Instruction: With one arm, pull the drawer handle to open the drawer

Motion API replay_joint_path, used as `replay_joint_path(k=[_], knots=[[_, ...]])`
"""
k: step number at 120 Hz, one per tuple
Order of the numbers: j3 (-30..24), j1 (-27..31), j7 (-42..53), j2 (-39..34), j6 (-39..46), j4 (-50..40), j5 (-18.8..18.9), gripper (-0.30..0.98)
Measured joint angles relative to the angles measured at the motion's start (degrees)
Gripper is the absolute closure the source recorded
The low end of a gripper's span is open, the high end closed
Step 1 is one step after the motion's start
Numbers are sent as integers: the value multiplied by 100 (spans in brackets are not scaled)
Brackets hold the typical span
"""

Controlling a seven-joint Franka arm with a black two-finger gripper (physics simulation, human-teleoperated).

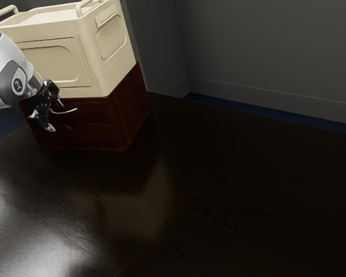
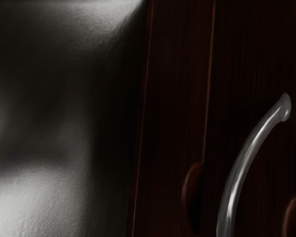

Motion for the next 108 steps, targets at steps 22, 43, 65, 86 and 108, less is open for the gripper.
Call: replay_joint_path(k=[22, 43, 65, 86, 108], knots=[[5, 0, 31, 48, 25, 8, -1, 0], [22, 2, 56, 99, 39, -15, -4, 0], [27, 2, 64, 107, 47, -35, -37, 15], [32, -14, 68, 64, 49, -61, -65, 35], [30, -13, 80, -14, 49, -157, -60, 49]])
